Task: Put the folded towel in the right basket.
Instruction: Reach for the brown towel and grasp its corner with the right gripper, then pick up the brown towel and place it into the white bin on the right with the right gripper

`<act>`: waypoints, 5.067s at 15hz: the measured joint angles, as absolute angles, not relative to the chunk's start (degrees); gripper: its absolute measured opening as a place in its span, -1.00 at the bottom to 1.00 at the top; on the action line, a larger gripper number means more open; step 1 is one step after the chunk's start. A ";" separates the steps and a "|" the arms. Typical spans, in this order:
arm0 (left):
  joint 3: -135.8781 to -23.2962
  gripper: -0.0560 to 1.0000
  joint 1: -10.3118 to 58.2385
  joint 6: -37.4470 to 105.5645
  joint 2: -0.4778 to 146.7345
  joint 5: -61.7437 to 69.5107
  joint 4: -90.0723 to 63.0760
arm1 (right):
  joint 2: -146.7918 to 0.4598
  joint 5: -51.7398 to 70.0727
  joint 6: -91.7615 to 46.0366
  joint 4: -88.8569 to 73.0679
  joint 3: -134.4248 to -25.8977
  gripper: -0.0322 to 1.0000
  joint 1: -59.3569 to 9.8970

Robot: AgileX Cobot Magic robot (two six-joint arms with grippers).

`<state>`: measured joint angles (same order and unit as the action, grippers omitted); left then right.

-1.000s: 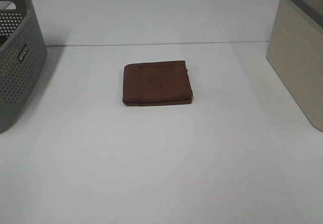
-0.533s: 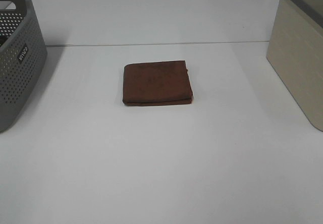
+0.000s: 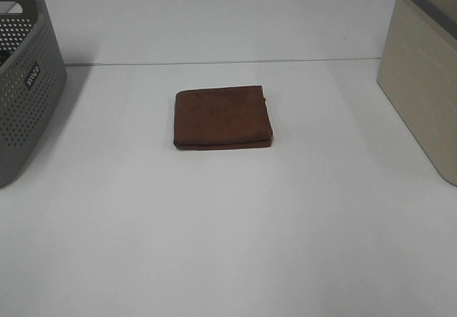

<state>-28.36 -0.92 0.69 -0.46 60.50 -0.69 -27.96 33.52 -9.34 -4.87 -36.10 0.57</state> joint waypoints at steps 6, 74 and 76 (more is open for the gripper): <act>-28.36 0.95 -0.92 0.69 -0.46 60.50 -0.69 | -62.11 30.54 -10.14 -7.73 -55.52 0.40 0.57; -28.36 0.95 -0.92 0.69 -0.46 60.50 -0.40 | -119.69 69.96 -7.85 -9.22 -121.93 0.12 15.81; -28.36 0.95 -0.92 0.69 -0.46 60.50 -0.40 | -118.95 70.02 -7.33 -9.68 -122.61 0.31 14.55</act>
